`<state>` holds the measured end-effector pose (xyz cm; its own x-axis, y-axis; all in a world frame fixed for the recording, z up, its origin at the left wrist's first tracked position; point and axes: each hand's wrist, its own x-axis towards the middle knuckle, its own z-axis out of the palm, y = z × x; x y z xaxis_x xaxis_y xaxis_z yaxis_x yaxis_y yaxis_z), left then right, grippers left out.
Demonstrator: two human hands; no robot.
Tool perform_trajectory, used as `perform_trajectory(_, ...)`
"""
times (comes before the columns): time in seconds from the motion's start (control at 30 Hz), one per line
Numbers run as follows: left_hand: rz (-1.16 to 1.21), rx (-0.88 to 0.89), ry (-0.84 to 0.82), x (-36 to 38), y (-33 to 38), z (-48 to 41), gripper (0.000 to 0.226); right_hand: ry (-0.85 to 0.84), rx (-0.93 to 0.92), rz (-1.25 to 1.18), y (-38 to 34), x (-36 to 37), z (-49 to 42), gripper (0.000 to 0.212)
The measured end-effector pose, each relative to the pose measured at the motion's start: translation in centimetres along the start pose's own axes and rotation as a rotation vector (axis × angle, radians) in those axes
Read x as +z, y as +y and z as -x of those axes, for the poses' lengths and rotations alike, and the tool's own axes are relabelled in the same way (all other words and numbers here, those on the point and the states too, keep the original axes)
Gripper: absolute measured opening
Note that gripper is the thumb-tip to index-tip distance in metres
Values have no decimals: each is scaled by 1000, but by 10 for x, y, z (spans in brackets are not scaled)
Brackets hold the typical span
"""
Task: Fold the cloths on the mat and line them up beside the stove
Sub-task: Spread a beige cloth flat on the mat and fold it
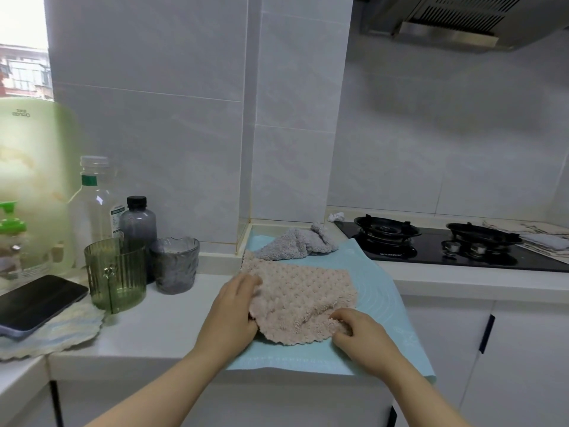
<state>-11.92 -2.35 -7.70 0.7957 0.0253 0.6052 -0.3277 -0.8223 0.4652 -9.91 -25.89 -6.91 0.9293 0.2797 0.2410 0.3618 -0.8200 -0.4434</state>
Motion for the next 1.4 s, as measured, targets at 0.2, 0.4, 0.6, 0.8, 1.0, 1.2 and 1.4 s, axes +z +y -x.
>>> perform_trajectory(0.2,-7,-139,90,-1,-6,3,58,140,29,39,11,15,-7,15)
perform_trajectory(0.4,-6,-84,-86,-5,-6,7,33,289,98,-125,16,13,-5,36)
perform_trajectory(0.6,-6,-110,-94,-8,-4,9,29,418,138,-391,15,4,0,30)
perform_trajectory(0.8,-80,-135,-21,-8,-5,10,29,511,203,-575,11,4,7,27)
perform_trajectory(1.0,42,-147,-162,-11,-3,10,31,478,273,-748,11,-3,14,34)
perform_trajectory(1.2,-24,-179,-205,-18,-1,24,27,438,239,-636,11,-3,30,30)
perform_trajectory(1.4,-5,-172,-126,-41,5,28,25,423,234,-507,14,-18,55,22)
